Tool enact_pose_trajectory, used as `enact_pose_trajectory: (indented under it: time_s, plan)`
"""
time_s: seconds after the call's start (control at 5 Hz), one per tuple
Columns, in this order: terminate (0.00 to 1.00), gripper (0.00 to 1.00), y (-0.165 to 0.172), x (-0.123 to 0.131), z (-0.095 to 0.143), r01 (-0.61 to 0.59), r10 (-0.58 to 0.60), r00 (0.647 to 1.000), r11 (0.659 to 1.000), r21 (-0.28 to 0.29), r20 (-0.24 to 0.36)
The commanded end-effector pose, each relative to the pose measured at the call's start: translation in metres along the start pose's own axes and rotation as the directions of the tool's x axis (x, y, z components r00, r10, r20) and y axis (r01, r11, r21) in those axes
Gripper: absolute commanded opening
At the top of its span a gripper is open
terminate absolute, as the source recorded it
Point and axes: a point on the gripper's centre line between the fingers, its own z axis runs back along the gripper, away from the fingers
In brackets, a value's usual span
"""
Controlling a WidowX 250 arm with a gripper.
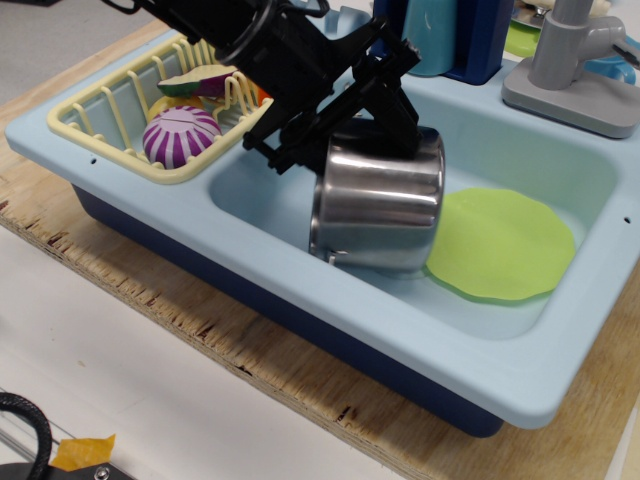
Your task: Flip pot upright which is in sink
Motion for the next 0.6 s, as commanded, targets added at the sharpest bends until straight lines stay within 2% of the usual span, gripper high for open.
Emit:
enact_pose_trajectory:
  time_s: [0.0, 0.2, 0.4]
  plan:
    - [0.00, 0.00, -0.011, 0.001, 0.006, 0.113, -0.117, 0.993, 0.987, 0.116, 0.029]
    - [0.00, 0.00, -0.022, 0.005, 0.006, 0.248, -0.255, 0.967, 0.943, 0.223, 0.004]
    - [0.00, 0.00, -0.031, 0.005, 0.004, 0.325, -0.329, 0.944, 0.905, 0.277, -0.032]
